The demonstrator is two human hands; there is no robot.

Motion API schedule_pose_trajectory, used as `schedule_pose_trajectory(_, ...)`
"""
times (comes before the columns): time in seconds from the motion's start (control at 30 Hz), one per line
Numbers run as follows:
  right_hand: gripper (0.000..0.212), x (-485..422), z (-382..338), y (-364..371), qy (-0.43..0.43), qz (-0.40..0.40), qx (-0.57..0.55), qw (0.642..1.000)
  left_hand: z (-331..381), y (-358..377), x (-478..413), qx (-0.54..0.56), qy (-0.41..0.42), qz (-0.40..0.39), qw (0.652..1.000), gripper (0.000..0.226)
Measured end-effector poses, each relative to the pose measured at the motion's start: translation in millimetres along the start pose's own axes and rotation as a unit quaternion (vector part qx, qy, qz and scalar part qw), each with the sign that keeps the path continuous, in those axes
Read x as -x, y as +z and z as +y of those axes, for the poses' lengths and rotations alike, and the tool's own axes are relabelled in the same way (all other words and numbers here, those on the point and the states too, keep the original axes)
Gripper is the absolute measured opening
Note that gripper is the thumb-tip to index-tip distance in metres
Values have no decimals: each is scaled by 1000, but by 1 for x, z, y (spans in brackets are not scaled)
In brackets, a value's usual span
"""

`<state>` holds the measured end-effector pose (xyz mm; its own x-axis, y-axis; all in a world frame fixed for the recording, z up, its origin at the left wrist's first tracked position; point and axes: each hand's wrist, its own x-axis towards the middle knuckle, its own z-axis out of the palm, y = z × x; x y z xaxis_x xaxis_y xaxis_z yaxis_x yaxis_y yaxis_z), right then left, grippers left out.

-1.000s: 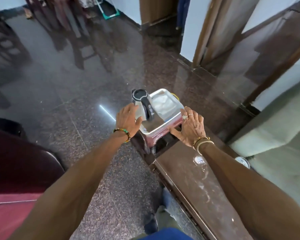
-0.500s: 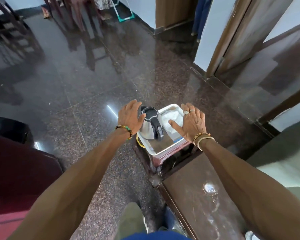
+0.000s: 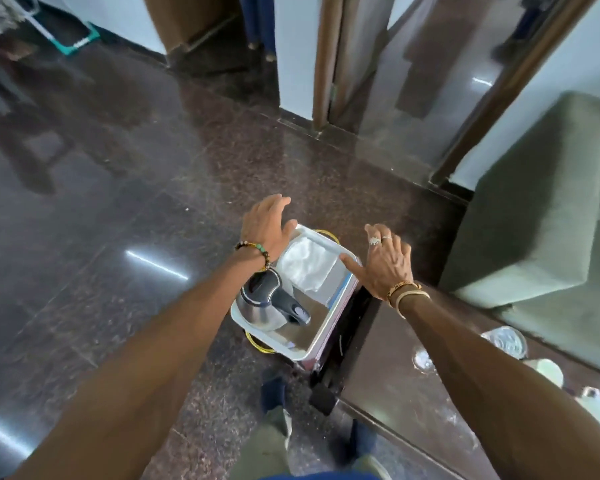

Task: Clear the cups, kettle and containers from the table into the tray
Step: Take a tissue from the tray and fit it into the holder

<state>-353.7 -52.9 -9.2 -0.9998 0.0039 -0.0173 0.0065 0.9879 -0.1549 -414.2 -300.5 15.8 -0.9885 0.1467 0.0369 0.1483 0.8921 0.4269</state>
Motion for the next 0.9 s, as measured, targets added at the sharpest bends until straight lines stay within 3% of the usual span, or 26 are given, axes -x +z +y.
schedule_pose_trajectory(0.17, 85, 2, 14, 4, 87, 13, -22, 996, 15, 18, -49, 9, 59, -54, 997, 49)
schedule_pose_trajectory(0.4, 81, 4, 31, 39, 146, 16, -52, 988, 37, 86, -69, -27, 133, -136, 981, 45)
schedule_pose_trajectory(0.73, 72, -17, 37, 139, 149, -111, -84, 979, 1, 188, -90, -123, 131, -291, 940, 46)
schedule_pose_trajectory(0.9, 48, -35, 35, 164, 224, -147, -175, 947, -10, 209, -93, -142, 106, -354, 918, 44)
